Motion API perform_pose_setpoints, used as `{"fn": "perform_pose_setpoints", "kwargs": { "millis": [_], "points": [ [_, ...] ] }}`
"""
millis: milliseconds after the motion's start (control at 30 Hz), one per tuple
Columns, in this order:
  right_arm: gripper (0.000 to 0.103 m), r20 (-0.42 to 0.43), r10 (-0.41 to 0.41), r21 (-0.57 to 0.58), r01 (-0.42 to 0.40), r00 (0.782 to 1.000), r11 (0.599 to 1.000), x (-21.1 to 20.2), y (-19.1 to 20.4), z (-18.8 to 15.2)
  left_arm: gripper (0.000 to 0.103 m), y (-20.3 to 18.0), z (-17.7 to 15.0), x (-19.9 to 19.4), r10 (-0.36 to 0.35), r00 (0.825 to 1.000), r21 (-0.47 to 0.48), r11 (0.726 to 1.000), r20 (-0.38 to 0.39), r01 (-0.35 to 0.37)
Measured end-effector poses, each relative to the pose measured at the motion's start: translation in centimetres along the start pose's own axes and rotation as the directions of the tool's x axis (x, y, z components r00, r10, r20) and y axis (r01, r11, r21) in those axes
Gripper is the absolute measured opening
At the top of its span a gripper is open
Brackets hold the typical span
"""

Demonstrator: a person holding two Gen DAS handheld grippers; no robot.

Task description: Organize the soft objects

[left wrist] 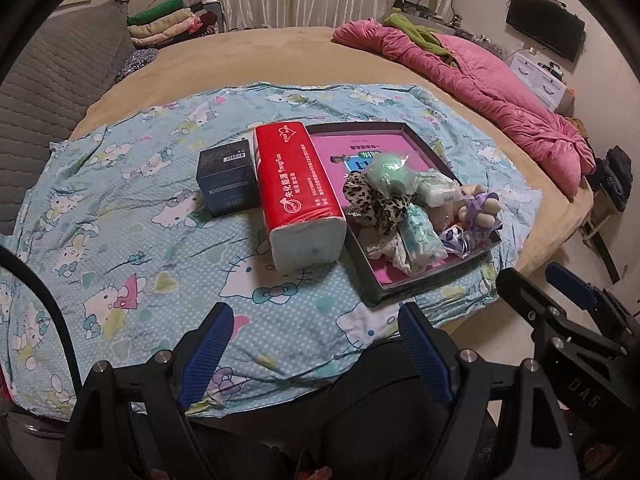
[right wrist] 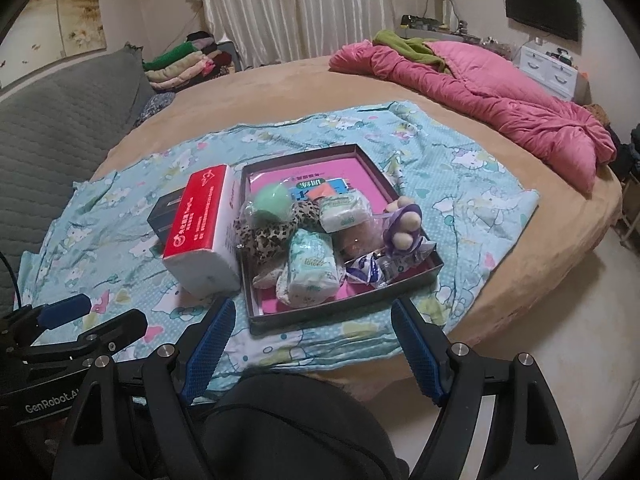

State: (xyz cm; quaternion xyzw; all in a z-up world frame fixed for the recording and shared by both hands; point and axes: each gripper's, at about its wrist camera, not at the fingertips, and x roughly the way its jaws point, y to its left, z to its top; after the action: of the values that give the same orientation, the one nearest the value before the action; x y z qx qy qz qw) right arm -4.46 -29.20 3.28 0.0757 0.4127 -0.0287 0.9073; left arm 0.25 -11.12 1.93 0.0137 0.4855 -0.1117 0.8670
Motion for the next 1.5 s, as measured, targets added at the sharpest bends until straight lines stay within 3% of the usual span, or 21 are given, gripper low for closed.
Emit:
{"fn": "perform_pose_setpoints", "kwargs": {
  "millis": [1500],
  "points": [
    [0.081,-0.016,-0.009,0.018,0.009,1.000,1.000,0.40,-0.25,-0.20,0.084,-0.17,0.03,0.62,0.018,1.000,0.004,1.000,-0.026,-0.018]
  ]
}}
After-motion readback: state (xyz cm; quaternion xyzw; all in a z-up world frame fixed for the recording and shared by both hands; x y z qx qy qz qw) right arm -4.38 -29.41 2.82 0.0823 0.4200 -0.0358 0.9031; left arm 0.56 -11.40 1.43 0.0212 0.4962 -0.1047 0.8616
